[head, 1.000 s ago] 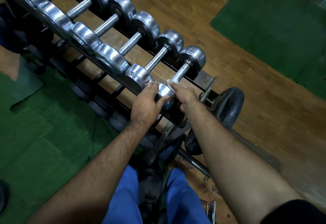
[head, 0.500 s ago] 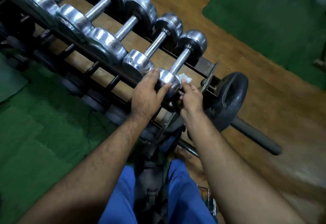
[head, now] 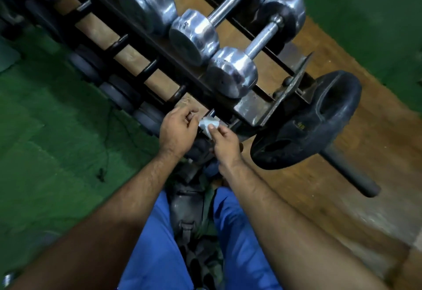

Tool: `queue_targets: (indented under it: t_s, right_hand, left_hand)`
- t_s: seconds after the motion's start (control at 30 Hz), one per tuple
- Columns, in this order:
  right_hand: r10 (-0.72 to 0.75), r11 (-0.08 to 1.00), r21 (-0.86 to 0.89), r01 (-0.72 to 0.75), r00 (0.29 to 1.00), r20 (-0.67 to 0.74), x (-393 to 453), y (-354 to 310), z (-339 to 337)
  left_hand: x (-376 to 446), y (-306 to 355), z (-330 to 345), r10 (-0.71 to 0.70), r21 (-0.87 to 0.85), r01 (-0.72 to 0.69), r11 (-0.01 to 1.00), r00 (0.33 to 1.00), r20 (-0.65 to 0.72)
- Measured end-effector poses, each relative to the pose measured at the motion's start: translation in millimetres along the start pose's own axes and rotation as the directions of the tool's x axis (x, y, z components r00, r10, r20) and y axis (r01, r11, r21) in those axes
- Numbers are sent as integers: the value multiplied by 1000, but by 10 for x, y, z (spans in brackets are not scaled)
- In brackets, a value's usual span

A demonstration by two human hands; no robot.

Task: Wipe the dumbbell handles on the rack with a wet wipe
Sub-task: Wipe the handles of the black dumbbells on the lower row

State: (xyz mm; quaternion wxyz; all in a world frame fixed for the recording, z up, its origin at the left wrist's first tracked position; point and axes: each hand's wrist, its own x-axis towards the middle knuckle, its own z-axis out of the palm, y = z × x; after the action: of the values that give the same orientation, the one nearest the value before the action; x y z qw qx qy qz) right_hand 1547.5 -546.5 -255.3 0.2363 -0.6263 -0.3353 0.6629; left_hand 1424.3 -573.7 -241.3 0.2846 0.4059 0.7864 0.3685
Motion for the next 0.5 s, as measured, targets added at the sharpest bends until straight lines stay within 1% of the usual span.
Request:
queue_targets:
  t_s: [0.03, 0.1, 0.17, 0.2, 0.23, 0.27, 0.3, 0.33, 0.37, 0.4, 0.5]
  right_hand:
    - [-31, 999, -41, 31, 1000, -3, 129, 77, -5]
    - [-85, 981, -178, 77, 996, -39, 409, 230, -26]
    - [-144, 926, -361, 113, 988, -59, 692, 388, -54]
    - [-187, 875, -463, 142, 981, -52, 813, 460, -70]
    - [-241, 796, -576, 186, 970, -21, 930, 540, -97]
    - [-296, 689, -683, 242, 954, 40, 1016, 595, -122]
    - [-348, 558, -772, 304, 930, 115, 1084, 620, -146]
    - [-393, 430, -832, 351, 902, 178, 1137, 643, -168]
    - [-436, 332, -863, 382, 873, 219, 1193, 674, -193]
    - [-475, 270, -875, 403, 846, 243, 1229, 696, -211]
    - [-576, 185, -878, 442, 772, 267, 1367, 834, -276]
  left_hand:
    - [-6, -133, 46, -32, 32, 31, 999, 999, 21]
    - [-30, -384, 157, -91, 104, 85, 991, 995, 51]
    - [-71, -582, 260, -125, 168, 117, 979, 991, 39]
    - [-96, -674, 309, -127, 200, 118, 973, 991, 30]
    - [-122, -757, 351, -124, 236, 114, 965, 992, 30]
    - [-147, -831, 395, -120, 275, 105, 956, 992, 38]
    - [-160, -892, 441, -118, 314, 94, 945, 991, 58]
    - [-172, -946, 487, -122, 350, 83, 933, 989, 89]
    - [-185, -993, 532, -129, 383, 73, 921, 984, 121]
    - [-192, -1034, 581, -138, 409, 68, 910, 980, 145]
    - [-192, -1087, 714, -158, 468, 66, 881, 975, 158]
